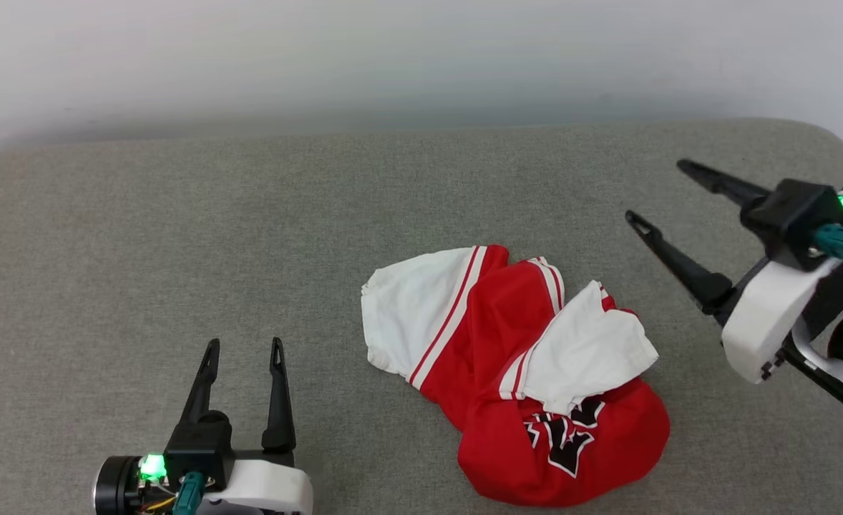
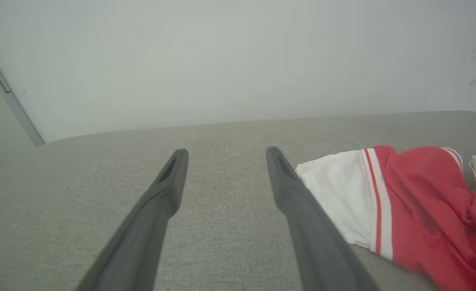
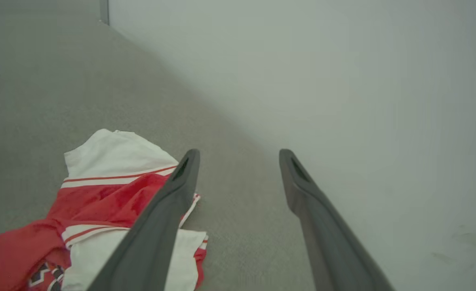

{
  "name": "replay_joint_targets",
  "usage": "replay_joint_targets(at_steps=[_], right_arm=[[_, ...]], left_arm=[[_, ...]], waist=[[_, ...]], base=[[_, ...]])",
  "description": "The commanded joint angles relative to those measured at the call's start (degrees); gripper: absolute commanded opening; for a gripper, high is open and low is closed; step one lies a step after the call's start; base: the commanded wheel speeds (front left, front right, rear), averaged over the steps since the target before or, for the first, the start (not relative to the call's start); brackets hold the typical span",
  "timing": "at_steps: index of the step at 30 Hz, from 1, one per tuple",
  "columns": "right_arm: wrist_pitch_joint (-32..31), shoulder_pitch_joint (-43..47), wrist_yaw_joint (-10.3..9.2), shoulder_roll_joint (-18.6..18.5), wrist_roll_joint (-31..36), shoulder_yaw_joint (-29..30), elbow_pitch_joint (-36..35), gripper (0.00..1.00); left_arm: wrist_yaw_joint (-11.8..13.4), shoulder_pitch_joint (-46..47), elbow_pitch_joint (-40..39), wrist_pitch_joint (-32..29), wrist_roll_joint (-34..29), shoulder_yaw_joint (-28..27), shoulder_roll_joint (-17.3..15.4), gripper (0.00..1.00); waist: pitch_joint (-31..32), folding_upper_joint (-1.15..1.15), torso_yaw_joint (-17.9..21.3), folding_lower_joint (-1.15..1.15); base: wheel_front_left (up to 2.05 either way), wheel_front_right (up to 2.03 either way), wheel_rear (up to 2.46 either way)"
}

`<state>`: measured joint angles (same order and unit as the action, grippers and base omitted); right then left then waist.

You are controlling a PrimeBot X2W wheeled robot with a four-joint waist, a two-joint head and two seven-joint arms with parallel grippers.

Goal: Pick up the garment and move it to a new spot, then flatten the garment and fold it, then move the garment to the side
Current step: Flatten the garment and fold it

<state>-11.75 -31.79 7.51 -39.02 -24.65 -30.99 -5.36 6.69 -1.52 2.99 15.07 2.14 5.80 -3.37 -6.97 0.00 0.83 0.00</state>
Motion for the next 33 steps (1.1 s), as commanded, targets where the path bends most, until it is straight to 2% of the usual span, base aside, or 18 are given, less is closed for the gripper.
replay_joint_targets(at_steps=[1,3,7,10,13,17,21,29,31,32,33], right_arm=[[-1.7,-1.7,-0.05,-0.9,-1.7,-1.5,-0.6,1.00],[-7.8,-5.2,-0.05,-4.7,-5.7,-7.1,-1.7,1.00],[-19.1,-11.4,-0.06,-9.7,-13.0,-17.5,-2.9,1.00],[-25.8,-15.0,-0.05,-10.9,-17.5,-23.4,-1.9,1.00],[-29.7,-18.1,-0.05,-11.0,-20.3,-28.3,0.0,1.00],[-32.2,-21.4,-0.05,-9.7,-22.7,-33.7,3.3,1.00],[-32.1,-24.1,-0.05,-8.3,-23.7,-38.9,6.6,1.00],[-30.9,-24.5,-0.05,-6.7,-24.7,-42.3,10.7,1.00],[-30.6,-24.3,-0.05,-6.6,-24.7,-42.5,10.9,0.32],[-30.4,-24.1,-0.05,-6.5,-24.9,-42.5,11.0,0.04],[-30.5,-23.6,-0.05,-6.3,-24.9,-42.5,10.8,0.00]], left_arm=[[-0.1,1.0,-0.2,0.2,-0.4,0.0,0.1,1.00],[-0.1,1.5,-0.2,0.1,-0.5,0.0,0.1,1.00],[-0.4,2.9,-0.3,0.2,-0.4,0.2,0.2,1.00],[-0.5,3.8,-0.5,0.2,-0.3,0.3,0.3,1.00],[-0.5,4.8,-0.5,0.2,-0.1,0.3,0.3,1.00],[-0.6,6.2,-0.6,0.2,0.3,0.4,0.4,1.00],[-0.5,7.6,-0.6,0.2,0.6,0.7,0.4,1.00],[-0.1,8.7,-0.3,0.2,1.2,1.2,0.5,1.00],[0.0,8.5,-0.2,0.2,1.5,0.9,0.5,1.00],[0.1,8.3,-0.2,0.2,1.6,0.7,0.5,1.00],[0.1,8.2,-0.1,0.2,1.8,0.6,0.5,1.00]], waist=[[-0.6,0.00,0.1,0.00],[-1.4,0.00,0.0,0.00],[-2.9,0.00,-0.6,0.00],[-4.2,0.00,-1.1,0.00],[-6.0,0.00,-1.8,0.00],[-8.8,0.00,-2.8,0.00],[-11.0,0.00,-4.0,0.00],[-12.4,0.00,-5.2,0.00],[-12.1,0.00,-5.1,0.00],[-12.0,0.00,-4.9,0.00],[-11.8,0.00,-4.7,0.00]], base=[[0.00,0.00,0.00],[0.00,0.00,0.00],[0.00,0.00,0.00],[0.00,0.00,0.00],[0.00,0.00,0.00],[0.00,0.00,0.00],[0.00,0.00,0.00],[0.00,0.00,0.00],[0.00,0.00,0.00],[0.00,0.00,0.00],[0.00,0.00,0.00]])
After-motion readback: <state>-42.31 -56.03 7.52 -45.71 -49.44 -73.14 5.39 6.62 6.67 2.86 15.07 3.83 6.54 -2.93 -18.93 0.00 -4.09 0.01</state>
